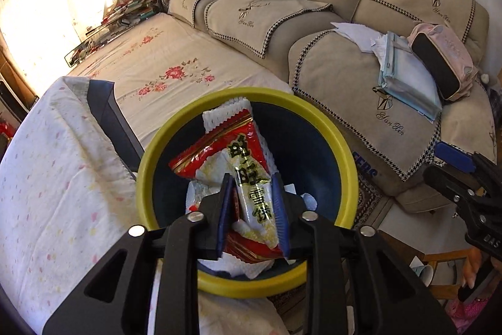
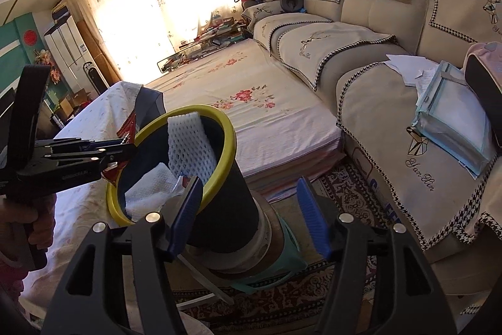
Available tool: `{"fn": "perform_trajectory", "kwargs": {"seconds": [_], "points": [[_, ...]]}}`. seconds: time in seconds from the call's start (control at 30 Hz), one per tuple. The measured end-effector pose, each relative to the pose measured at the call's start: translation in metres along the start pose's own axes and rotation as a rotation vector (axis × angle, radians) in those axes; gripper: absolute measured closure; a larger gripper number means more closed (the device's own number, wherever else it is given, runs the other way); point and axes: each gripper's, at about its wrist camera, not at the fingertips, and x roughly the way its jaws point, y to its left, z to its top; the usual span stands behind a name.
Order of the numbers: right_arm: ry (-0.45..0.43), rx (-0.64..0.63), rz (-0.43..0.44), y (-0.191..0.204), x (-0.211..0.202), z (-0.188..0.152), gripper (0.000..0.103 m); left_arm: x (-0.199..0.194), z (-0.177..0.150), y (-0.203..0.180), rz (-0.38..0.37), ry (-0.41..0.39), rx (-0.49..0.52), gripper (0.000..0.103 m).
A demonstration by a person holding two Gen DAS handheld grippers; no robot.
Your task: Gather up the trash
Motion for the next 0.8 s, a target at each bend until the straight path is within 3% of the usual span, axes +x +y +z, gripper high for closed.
{"fn": "perform_trajectory", "kwargs": {"seconds": [0.1,0.23,0.43,0.53,0.67,0.8], "points": [[0.007,-0.001,-0.019,-0.002,0.003,0.000,0.043,0.009,0.002,0.000,0.030,0.025,-0.009,0.040],[0.012,-0.007,-0.033,-0.003,0.003,0.000,0.043,0.001,-0.001,-0.002,0.073,0.007,0.009,0.025],[-0.014,-0.029,-0.018,0.008,-0.013,0.000,0.039,-0.060,-0.018,0.014,0.079,-0.108,-0.041,0.012],[-0.034,-0.053,0.003,0.019,-0.026,-0.001,0.039,-0.093,-0.035,0.025,0.071,-0.152,-0.090,0.012],[-0.069,-0.094,0.047,0.041,-0.046,-0.001,0.037,-0.141,-0.070,0.047,0.067,-0.213,-0.169,0.008],[-0.101,-0.151,0.094,0.070,-0.063,0.000,0.036,-0.190,-0.115,0.067,0.140,-0.290,-0.239,0.007]]}}
